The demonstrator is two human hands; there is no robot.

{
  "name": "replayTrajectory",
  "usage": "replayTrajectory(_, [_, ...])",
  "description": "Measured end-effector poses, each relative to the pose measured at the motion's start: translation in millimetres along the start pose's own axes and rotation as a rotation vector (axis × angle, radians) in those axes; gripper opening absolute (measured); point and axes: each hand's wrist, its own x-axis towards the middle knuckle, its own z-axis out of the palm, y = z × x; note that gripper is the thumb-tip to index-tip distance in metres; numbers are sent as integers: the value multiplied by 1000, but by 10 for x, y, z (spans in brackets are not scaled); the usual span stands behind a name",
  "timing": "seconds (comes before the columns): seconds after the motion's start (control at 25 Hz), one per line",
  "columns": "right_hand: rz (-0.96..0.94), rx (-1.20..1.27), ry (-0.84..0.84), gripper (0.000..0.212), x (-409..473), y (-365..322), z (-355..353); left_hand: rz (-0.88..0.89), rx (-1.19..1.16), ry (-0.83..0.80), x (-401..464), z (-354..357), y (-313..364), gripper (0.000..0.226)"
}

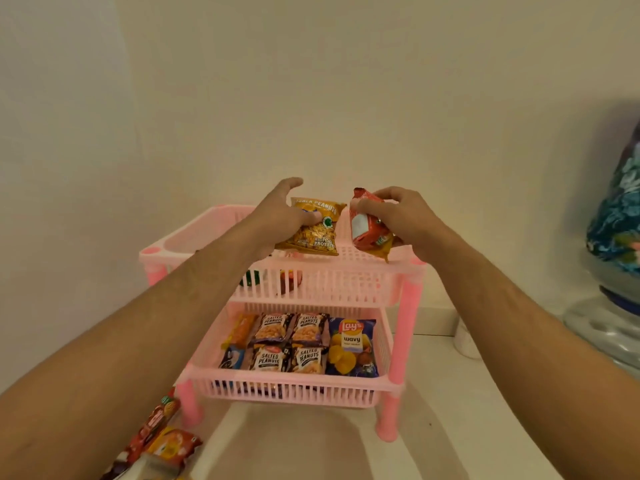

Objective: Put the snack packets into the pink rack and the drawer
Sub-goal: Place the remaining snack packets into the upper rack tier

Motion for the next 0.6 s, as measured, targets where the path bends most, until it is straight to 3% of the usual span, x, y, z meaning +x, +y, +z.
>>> replayTrajectory(0.16, [68, -272, -68, 48, 327, 137, 24, -83, 159, -99, 386, 205, -175, 54])
replayTrajectory(0.4, [70, -831, -238, 51, 560, 349, 275, -202, 620, -236, 730, 299, -403, 41])
replayTrajectory(0.6, [111, -913, -306, 44, 573, 444, 339, -219, 786, -321, 751, 356, -411, 33])
